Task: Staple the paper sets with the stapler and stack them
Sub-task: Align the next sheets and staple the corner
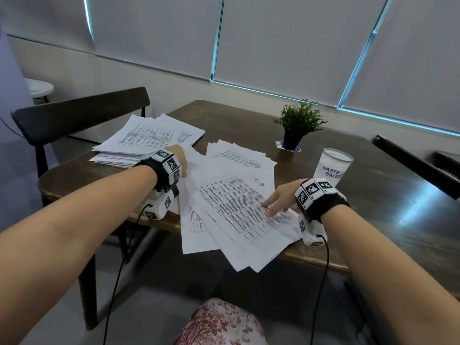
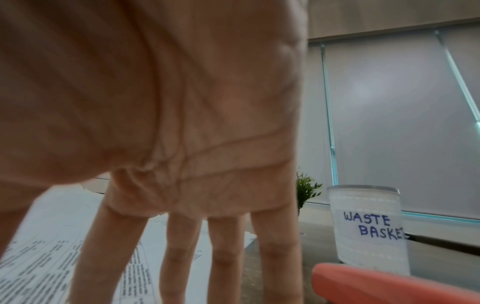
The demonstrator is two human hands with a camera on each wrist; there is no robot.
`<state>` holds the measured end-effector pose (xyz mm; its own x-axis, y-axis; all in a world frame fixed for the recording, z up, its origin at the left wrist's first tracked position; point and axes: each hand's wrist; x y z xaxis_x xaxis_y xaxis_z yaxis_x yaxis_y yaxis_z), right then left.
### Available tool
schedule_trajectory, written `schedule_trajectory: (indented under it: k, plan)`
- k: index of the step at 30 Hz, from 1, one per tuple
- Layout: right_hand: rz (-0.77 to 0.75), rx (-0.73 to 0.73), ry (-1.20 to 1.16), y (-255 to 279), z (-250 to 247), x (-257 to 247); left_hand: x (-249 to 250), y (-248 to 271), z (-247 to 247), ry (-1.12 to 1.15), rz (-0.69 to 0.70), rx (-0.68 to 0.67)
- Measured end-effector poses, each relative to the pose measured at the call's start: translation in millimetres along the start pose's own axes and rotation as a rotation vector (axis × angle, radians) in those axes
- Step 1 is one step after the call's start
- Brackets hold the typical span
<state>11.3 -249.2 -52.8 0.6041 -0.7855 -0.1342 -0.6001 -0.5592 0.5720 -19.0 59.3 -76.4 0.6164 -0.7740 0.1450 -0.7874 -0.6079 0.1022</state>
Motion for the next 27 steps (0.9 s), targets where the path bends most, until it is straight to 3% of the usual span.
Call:
schedule_trajectory:
  k: [4,8,12,17,23,27]
  plan:
    - [0.000,0.031,0.009,-2,5,2,7,9,-5,0.138,0.003,0.061]
    - [-0.033,0.058,-0.081,1,4,9,11,10,-10,0.487,0.025,0.076]
    - [-0.006,0.265,-0.117,10,-1,26,16,13,-15,0.780,0.115,0.135]
    - [0.101,0.507,-0.068,19,-9,55,26,25,-25,0.910,0.194,0.154]
    - [0.326,0.408,0.115,-2,-4,102,39,38,-24,0.826,0.235,0.129]
    - [0.325,0.325,0.178,7,-2,93,43,42,-23,0.820,0.212,0.084]
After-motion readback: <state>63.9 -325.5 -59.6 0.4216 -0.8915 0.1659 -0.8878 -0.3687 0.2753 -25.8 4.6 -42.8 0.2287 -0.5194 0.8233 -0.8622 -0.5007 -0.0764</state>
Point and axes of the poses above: each hand's wrist, its own y-axis away from the middle knuckle, its own z-axis out of the palm, x = y × z, and after that the axes turned 15 degrees about -z, right-handed
